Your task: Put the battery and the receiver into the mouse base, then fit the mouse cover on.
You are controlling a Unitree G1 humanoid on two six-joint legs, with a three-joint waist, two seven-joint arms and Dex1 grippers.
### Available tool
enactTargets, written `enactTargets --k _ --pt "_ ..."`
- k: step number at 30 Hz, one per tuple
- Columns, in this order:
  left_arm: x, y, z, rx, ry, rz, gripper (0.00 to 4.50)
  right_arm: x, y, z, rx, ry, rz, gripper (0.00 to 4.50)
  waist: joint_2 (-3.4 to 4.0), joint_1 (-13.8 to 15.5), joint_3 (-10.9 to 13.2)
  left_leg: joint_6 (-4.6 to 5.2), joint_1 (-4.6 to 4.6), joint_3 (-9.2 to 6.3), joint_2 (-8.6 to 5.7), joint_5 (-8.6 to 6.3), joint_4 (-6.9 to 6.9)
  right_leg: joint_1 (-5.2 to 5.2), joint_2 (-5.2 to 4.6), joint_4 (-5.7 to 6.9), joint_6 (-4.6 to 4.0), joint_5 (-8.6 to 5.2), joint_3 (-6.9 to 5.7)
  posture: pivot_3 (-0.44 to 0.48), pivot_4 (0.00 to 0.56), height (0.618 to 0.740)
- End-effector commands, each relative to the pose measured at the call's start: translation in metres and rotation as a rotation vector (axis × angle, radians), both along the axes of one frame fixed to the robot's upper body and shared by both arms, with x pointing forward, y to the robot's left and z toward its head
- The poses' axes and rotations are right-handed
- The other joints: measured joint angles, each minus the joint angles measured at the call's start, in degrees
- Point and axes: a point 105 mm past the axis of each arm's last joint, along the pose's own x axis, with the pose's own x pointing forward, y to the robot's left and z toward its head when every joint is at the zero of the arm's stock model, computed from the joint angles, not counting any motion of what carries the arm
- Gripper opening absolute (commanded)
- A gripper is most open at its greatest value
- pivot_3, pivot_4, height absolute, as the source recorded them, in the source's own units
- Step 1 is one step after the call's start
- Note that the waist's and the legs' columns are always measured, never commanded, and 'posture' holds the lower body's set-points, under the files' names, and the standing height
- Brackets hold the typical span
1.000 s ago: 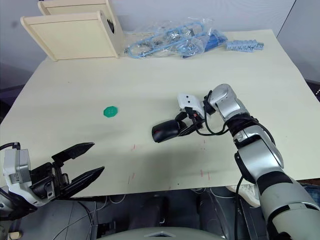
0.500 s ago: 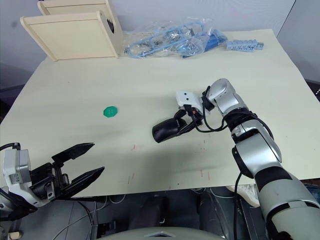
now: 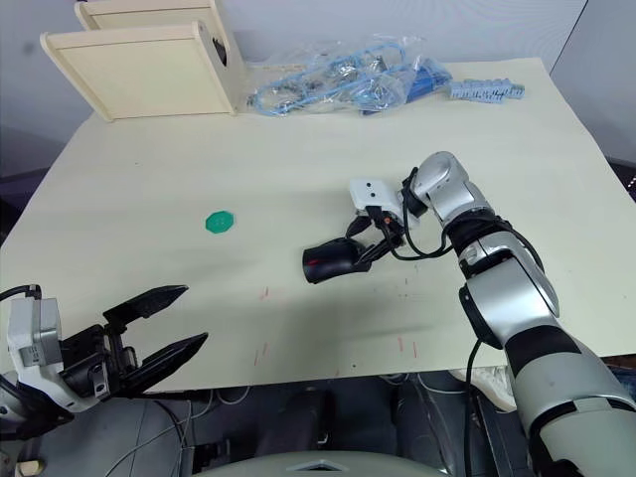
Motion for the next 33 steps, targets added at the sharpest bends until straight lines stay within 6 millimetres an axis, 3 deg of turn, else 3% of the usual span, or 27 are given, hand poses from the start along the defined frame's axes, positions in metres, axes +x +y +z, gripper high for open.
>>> enactTargets --k 1,5,8,19,23,33 --pt "-0.003 -0.004 0.007 0.023 -0.037 -0.012 4.50 0.002 0.004 0.016 0.032 -0.043 0.023 3.23 0.00 0.0 0.0 0.00 0.00 0.00 0.00 0.00 0.00 0.00 0.00 0.00 0.00 0.00 0.00 0.000 0.150 0.740" --pt "-0.004 -0.004 0.007 0.023 -0.038 -0.010 4.50 0.000 0.005 0.024 0.087 -0.029 0.010 3.46 0.01 0.0 0.0 -0.01 0.00 0.00 0.01 0.00 0.00 0.00 -0.01 0.00 0.00 0.00 0.00 0.000 0.150 0.740" --pt "-0.003 -0.005 0.007 0.024 -0.040 -0.006 4.50 -0.003 0.001 0.029 0.140 -0.042 0.000 4.44 0.01 0.1 0.0 -0.01 -0.02 -0.03 0.04 0.00 0.00 0.00 -0.01 0.00 0.00 0.00 -0.01 0.000 0.150 0.740" --pt "0.002 -0.007 0.005 0.040 -0.025 -0.019 4.50 -0.036 -0.018 0.020 0.267 -0.082 -0.192 4.44 0.00 0.3 0.0 -0.02 -0.10 -0.15 0.02 -0.01 0.00 -0.01 -0.05 0.01 0.01 0.00 -0.11 0.000 0.150 0.740" --pt "0.005 -0.008 0.004 0.042 -0.019 -0.033 4.50 -0.036 -0.017 0.017 0.320 -0.128 -0.288 4.44 0.00 0.1 0.0 -0.02 -0.07 -0.10 -0.01 -0.01 0.01 -0.01 -0.01 0.03 0.00 0.00 -0.09 0.000 0.150 0.740" --pt "0.011 -0.013 0.003 0.048 -0.020 -0.069 4.50 -0.037 -0.013 0.002 0.328 -0.180 -0.328 4.44 -0.01 0.2 0.0 -0.02 -0.08 -0.09 -0.02 0.00 0.03 0.00 0.00 0.01 0.01 0.00 -0.08 0.000 0.150 0.740"
